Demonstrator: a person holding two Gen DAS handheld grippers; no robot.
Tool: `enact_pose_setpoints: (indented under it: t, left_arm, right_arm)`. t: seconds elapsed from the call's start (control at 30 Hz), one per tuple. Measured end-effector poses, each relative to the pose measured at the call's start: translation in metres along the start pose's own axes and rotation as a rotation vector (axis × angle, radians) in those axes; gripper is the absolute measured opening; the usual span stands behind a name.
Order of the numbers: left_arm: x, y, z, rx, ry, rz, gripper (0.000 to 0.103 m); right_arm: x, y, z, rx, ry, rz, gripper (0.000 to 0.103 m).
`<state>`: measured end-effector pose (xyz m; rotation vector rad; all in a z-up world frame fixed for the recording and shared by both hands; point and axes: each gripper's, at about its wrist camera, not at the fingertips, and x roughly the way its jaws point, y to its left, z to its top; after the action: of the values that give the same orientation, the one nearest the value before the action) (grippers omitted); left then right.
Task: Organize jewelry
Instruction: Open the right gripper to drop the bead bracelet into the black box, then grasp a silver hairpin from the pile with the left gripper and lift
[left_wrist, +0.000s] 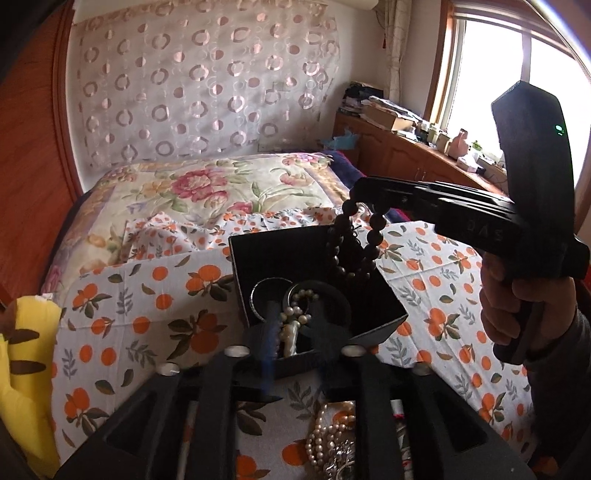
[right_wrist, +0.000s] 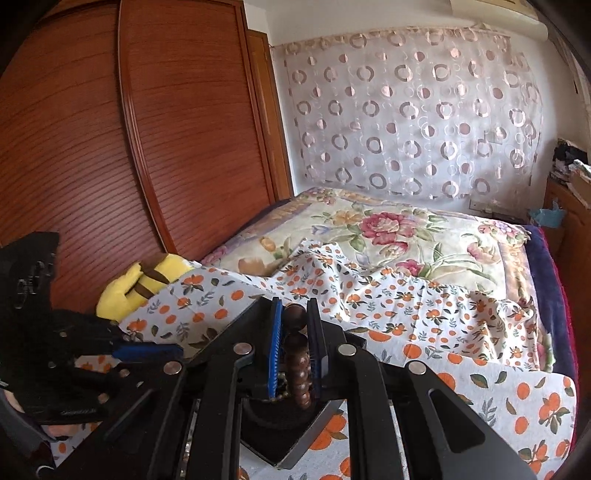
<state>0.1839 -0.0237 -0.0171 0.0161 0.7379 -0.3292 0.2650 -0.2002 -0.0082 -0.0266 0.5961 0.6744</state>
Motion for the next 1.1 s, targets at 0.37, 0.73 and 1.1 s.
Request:
enact_pose_setpoints:
  t: [0.37, 0.73, 1.1]
  left_arm:
    - [-0.034, 0.000, -0.034, -0.021, -0.034, -0.007, 0.037]
    - [-0.049, -0.002, -0.088, -0.042, 0.009, -0.029, 0.047]
    - [-0.039, -0.001, -0.114, -0.087, 0.061, -0.089, 0.046]
  right_arm:
    - [-0.038, 0.016, -0.017, -0.032, 0.022, -0.084, 0.020]
    - [-0.074, 0.057, -0.103, -0.041, 0.122, -0.120, 0.020]
    - [-0.097, 0.080, -0.169, 0.034, 0.173, -0.141, 0.036]
